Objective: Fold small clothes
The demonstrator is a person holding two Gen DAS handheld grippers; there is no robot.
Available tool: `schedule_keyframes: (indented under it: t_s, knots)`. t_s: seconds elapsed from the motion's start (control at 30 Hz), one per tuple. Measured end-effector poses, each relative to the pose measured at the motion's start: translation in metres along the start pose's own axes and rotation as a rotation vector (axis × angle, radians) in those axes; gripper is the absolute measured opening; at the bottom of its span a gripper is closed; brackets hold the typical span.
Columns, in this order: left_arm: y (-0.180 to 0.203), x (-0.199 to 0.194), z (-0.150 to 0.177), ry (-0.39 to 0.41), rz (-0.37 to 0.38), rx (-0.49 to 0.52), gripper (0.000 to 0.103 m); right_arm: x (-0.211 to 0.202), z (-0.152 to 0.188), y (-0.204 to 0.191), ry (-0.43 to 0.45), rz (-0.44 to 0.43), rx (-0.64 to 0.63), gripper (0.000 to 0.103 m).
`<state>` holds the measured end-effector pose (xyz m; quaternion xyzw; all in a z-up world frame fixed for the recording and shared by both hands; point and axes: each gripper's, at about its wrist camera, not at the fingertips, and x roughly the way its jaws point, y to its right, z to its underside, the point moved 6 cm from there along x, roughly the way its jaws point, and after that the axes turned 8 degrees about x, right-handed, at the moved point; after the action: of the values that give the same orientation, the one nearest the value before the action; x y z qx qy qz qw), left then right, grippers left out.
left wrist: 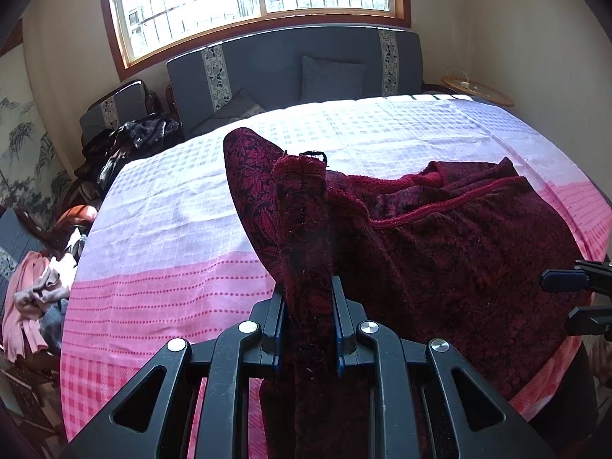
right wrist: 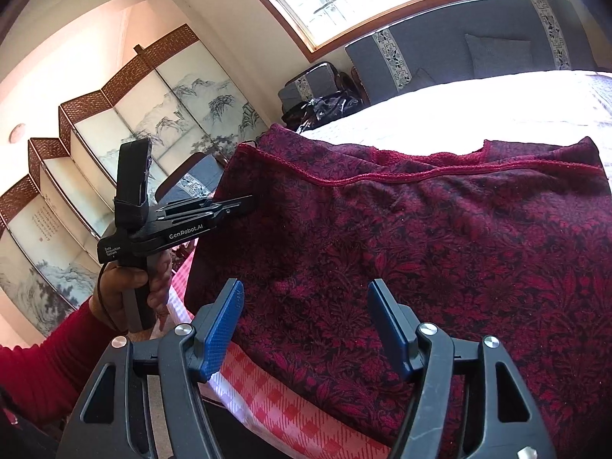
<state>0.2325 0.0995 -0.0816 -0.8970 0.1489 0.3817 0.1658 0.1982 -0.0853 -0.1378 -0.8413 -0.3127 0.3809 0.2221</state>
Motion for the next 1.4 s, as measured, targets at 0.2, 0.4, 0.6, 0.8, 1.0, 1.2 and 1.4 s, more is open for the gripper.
schedule_keyframes:
  t_s: [0.2,0.4,0.6,0.8,1.0,1.2,1.4]
  knots:
    - [0.002,0.001,0.0,-0.002,0.008,-0.002,0.02,0.044,-0.024,-0.001,-0.053,0.017,-0.024,0.031]
    - [0.003,0.0,-0.003,-0.013,0.064,-0.023,0.019,0.101,-0.043,0.021,-0.137,0.015,0.086,0.029]
    - [0.011,-0.009,-0.011,-0.033,0.176,-0.083,0.019,0.133,-0.058,0.027,-0.185,0.037,0.117,0.029]
    - [0.014,-0.016,-0.021,-0.034,0.185,-0.1,0.019,0.108,-0.065,0.029,-0.1,-0.002,0.155,0.029]
    - [0.018,-0.019,-0.033,-0.056,0.224,-0.125,0.019,0.055,-0.045,0.033,-0.023,-0.062,0.169,0.029]
    - [0.024,-0.021,-0.047,-0.096,0.284,-0.185,0.019,0.01,-0.025,0.039,0.012,-0.07,0.143,0.03]
    - [0.045,-0.02,-0.067,-0.126,0.377,-0.261,0.019,-0.017,-0.022,0.059,0.056,-0.092,0.201,0.03]
